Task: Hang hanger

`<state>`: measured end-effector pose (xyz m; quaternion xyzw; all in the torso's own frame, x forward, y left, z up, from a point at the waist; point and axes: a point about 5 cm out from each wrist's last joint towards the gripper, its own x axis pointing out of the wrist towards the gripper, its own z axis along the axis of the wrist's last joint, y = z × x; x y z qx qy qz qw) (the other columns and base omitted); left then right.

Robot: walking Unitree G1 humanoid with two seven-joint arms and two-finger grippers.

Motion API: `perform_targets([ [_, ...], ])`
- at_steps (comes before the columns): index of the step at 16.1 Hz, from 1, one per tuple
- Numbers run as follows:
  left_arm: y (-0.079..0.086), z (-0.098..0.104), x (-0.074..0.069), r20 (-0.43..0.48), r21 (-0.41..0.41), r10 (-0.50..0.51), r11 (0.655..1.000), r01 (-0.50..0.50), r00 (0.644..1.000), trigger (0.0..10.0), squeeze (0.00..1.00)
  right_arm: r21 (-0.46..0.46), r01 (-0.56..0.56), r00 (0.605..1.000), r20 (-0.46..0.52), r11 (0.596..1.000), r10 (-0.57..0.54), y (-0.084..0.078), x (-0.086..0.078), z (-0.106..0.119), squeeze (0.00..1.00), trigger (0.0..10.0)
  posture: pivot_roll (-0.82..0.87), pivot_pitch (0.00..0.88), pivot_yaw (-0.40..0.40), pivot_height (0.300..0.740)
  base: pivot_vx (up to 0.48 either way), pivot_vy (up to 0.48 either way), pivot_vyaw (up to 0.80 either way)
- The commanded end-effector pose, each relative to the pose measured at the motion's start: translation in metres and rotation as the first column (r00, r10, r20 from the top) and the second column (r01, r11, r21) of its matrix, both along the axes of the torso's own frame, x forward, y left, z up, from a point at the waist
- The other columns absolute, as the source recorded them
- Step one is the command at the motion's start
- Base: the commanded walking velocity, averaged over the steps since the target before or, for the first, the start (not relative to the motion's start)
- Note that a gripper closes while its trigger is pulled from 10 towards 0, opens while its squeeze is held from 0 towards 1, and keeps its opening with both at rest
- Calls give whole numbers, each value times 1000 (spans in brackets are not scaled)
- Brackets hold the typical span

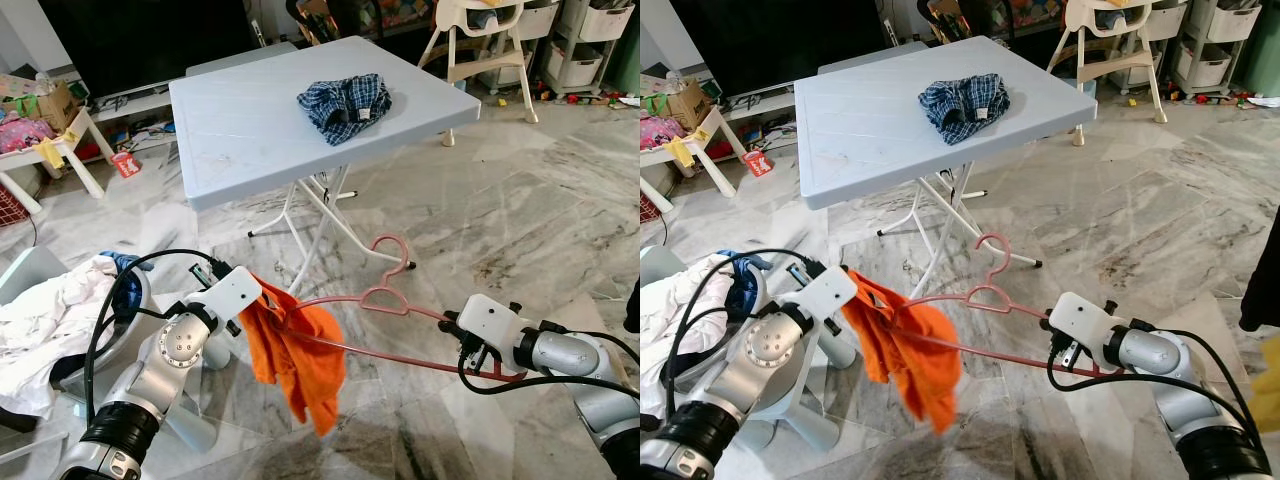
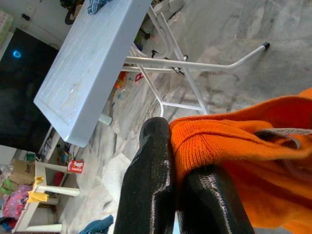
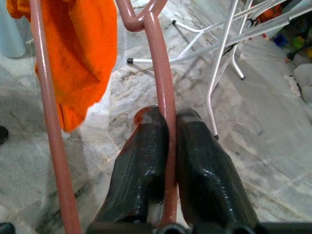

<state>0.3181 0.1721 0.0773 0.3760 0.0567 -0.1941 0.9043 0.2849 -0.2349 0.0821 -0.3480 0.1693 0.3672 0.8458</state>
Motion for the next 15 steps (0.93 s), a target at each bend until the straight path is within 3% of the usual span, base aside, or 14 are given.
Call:
perform_targets([
  [1,12,9,5,20,8,30,1000,-30,999,10000,0,67,-38,999,-2,997,38,7,0,8,0,10000,-62,0,184,740,0,0,0],
  [4,16,8,5,15,24,42,999,-42,999,10000,0,148,-95,994,-40,984,102,4,-5,22,0,10000,-65,0,183,740,0,0,0],
  [7,20,9,7,36,48,70,996,-71,997,10000,0,117,-109,985,-121,987,123,-13,-13,24,0,10000,-65,0,182,740,0,0,0],
  [9,24,11,10,70,57,109,992,-113,992,10000,0,150,-142,964,-203,979,171,-14,-24,25,0,10000,-66,0,182,740,0,0,0],
  [11,23,12,11,74,53,107,992,-111,991,10000,0,135,-149,960,-219,980,176,-16,-27,24,0,10000,-67,0,182,740,0,0,0],
  [13,20,14,11,70,35,87,995,-89,994,10000,0,96,-58,996,-65,994,64,-21,-9,32,0,10000,-68,0,185,740,0,0,0],
  [15,18,13,10,69,32,82,996,-84,994,10000,0,97,-16,1000,1,995,16,-19,-1,34,0,10000,-67,0,184,740,0,0,0],
])
